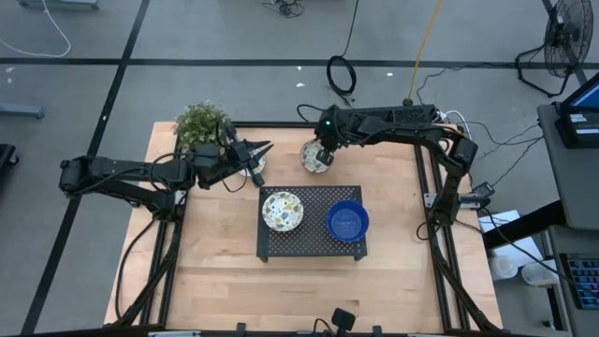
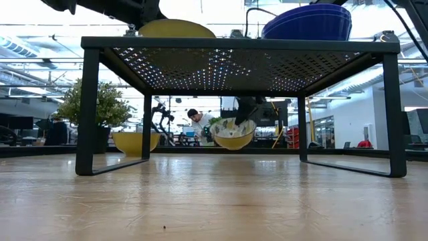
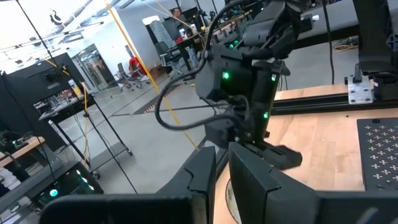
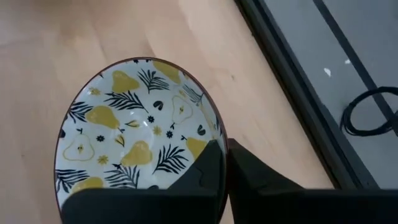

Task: Pick & Place Mini bowls
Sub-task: Stack the right white bowl on the white bowl on the shelf

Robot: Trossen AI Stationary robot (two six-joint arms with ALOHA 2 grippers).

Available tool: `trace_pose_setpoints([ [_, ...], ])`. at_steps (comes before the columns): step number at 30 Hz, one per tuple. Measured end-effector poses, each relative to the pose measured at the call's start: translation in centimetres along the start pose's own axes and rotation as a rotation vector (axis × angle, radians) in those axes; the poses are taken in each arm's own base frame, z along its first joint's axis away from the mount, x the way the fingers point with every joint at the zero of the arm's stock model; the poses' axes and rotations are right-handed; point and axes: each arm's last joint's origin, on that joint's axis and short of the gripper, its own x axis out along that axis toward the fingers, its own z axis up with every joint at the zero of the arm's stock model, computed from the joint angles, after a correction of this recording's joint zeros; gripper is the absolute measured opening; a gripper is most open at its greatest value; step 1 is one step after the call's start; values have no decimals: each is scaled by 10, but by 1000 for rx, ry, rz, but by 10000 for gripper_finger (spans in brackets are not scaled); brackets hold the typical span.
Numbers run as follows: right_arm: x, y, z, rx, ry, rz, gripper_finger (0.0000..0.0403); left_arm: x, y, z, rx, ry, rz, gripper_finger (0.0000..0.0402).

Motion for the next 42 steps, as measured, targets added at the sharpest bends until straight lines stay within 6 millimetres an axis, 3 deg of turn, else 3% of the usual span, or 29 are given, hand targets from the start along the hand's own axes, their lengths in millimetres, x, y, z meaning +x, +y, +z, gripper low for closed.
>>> trace_pose_setpoints([
  [11, -33, 2, 6, -23, -34, -4, 1, 0, 0, 0, 0, -3, -7, 51],
  [21, -83, 2, 8, -39, -119, -11, 0, 0, 0, 0, -12, -2, -8, 51],
  [34, -152, 16, -49, 61, -265, 10, 0, 0, 0, 0, -12, -1, -8, 51],
  [42, -158, 33, -85, 14, -588, 30, 0, 0, 0, 1, -90, -14, -5, 51],
])
